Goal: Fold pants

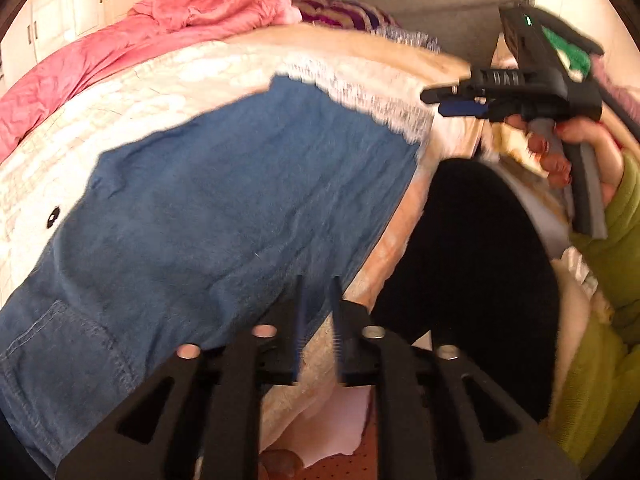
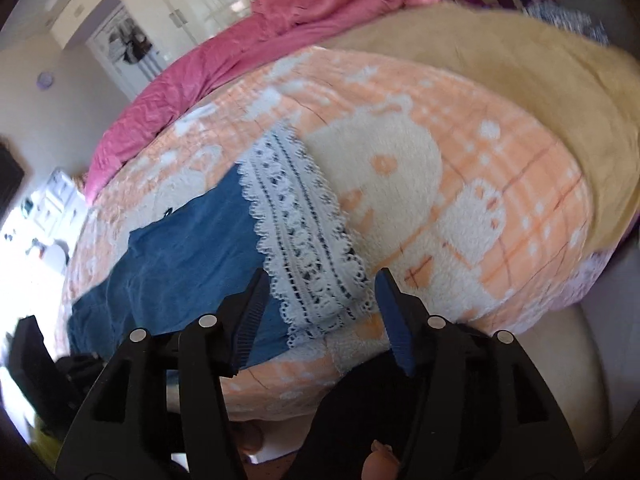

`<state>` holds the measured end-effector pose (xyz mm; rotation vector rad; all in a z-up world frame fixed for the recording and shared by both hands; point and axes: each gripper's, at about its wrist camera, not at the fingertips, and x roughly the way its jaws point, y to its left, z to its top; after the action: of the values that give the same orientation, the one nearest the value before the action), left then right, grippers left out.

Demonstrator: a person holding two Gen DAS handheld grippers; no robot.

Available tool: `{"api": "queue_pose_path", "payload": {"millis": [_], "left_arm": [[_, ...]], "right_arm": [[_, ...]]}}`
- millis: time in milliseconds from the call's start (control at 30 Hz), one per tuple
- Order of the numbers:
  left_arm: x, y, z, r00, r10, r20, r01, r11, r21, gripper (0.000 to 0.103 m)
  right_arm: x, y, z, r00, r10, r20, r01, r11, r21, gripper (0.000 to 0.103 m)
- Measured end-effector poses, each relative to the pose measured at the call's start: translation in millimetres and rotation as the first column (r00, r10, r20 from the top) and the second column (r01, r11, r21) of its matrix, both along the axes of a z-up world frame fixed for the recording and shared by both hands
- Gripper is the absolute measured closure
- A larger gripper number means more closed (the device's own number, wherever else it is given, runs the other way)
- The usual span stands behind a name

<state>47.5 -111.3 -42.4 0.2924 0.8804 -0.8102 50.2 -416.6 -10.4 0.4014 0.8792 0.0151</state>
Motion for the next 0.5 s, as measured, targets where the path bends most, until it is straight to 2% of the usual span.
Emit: {"api": "queue_pose_path", "payload": {"millis": [67,133,200,267,333,433,500], "left_arm": [[-5,12,9,0.999,0.025,0.024,-0.025,1.0,-0.01,0.072],[-8,31,15,0.997,0.069,0.032,-0.068,0.997,-0.029,0.069],[-7,46,15,0.991,0.134,0.029,-0.133,0.991,-0.016,0.068],[-3,65,13,0.976,0.219,0.017,-0.219,0.976,-0.003,0.068],[3,81,10,0.954,0.3,-0.008,-0.3,0.954,0.008,0.068],[15,106,1,0.898,0.439,-0.035,-0.435,0.897,0.077,0.054],[20,118,-2,0.876,0.476,-0.08,-0.472,0.879,0.069,0.053]], "right_arm": [[-3,21,10,0.994,0.104,0.036,-0.102,0.994,-0.047,0.051],[-5,48,11,0.972,0.23,0.047,-0.226,0.971,-0.081,0.05],[-5,82,4,0.933,0.36,0.027,-0.353,0.925,-0.142,0.05],[-5,109,-3,0.897,0.441,0.0,-0.431,0.875,-0.22,0.05],[0,127,-11,0.874,0.485,-0.033,-0.477,0.843,-0.248,0.05],[11,132,-19,0.878,0.474,-0.061,-0.475,0.853,-0.215,0.05],[22,128,-36,0.89,0.435,-0.135,-0.454,0.87,-0.192,0.05]]}}
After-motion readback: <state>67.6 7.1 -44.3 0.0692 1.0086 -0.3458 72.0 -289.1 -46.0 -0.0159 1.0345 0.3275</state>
